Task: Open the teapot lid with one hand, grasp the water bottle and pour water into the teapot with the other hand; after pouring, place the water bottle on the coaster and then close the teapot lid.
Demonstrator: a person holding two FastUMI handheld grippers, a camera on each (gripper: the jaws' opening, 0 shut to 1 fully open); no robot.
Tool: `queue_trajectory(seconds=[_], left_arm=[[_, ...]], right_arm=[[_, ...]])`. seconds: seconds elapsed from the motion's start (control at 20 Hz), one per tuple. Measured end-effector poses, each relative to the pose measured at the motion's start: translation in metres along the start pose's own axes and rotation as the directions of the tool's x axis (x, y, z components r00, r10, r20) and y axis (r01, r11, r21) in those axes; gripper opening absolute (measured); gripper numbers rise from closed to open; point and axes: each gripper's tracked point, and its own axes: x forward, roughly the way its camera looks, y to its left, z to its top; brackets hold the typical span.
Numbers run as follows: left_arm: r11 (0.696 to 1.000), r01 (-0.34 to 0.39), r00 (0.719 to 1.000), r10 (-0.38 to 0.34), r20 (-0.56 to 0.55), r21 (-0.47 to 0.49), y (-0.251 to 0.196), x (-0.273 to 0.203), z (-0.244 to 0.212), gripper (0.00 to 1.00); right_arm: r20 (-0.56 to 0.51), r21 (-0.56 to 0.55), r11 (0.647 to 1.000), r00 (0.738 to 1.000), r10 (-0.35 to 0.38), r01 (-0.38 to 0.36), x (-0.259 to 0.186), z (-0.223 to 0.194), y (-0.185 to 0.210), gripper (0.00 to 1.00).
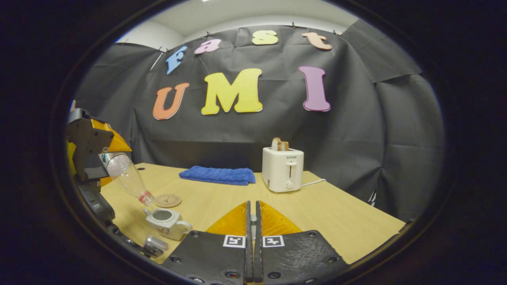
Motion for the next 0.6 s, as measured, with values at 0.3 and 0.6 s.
queue_trajectory(seconds=[0.3, 0.6], left_arm=[[0.999, -0.014, 1.0, 0.014, -0.005, 0.036, 0.0066, -0.0029, 0.0046, 0.77], [0.999, -0.006, 1.0, 0.006, -0.004, 0.04, 0.0049, -0.0009, 0.0072, 0.77]], right_arm=[[-0.006, -0.004, 1.0, 1.0, -0.003, 0.003, 0.0, -0.0013, -0.0015, 0.01], [-0.006, -0.013, 1.0, 1.0, -0.004, 0.004, -0.0007, -0.0008, -0.0005, 0.01]])
